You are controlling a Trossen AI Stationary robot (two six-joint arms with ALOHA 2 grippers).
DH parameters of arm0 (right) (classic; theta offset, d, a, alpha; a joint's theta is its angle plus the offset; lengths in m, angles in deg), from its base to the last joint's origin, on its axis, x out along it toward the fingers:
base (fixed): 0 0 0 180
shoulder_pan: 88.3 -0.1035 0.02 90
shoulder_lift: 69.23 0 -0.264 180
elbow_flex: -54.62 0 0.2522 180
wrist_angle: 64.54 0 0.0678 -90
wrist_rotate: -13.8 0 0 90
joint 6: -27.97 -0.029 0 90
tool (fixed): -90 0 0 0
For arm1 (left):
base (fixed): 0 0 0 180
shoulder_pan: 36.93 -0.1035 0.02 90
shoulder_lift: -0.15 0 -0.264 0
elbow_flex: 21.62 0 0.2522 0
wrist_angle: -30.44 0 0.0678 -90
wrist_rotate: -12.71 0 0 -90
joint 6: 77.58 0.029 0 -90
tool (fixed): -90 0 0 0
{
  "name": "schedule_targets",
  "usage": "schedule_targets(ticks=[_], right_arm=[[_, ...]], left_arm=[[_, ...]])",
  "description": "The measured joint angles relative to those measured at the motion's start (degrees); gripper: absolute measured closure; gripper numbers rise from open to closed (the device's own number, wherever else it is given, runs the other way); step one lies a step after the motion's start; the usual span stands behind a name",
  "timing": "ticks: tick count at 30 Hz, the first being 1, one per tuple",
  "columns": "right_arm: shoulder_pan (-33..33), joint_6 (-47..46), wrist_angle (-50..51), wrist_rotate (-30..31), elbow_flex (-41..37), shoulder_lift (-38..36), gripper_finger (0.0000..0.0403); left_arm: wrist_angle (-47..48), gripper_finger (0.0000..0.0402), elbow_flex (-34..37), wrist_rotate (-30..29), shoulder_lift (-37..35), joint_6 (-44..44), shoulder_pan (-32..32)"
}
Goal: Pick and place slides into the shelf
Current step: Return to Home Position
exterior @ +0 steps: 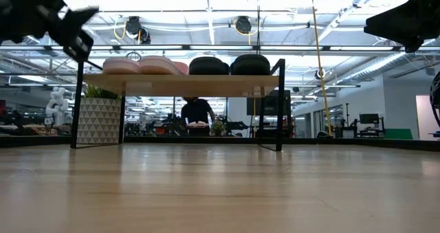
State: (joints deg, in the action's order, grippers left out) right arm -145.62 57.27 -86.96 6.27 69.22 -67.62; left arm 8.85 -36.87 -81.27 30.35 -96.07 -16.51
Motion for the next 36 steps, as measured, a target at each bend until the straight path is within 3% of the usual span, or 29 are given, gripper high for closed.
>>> schedule_targets(ticks=[6,14,20,36], right_arm=[[0.0,-0.04,0.0,0.0,0.0,0.0,0.028],[0.0,-0.09,0.03,-0.02,0.0,0.0,0.028],[0.0,-0.05,0.03,-0.02,0.0,0.0,0.028],[0.0,-0.09,0.03,-0.02,0.0,0.0,0.028]], left_arm=[[10.49,0.0247,0.02,-3.77,0.03,-2.99,1.23],[12.75,0.0247,0.02,-4.52,-0.63,1.5,2.89],[14.57,0.0247,0.02,-7.89,-0.6,-0.04,4.17],[14.59,0.0247,0.02,-8.03,-0.6,-5.64,4.16]])
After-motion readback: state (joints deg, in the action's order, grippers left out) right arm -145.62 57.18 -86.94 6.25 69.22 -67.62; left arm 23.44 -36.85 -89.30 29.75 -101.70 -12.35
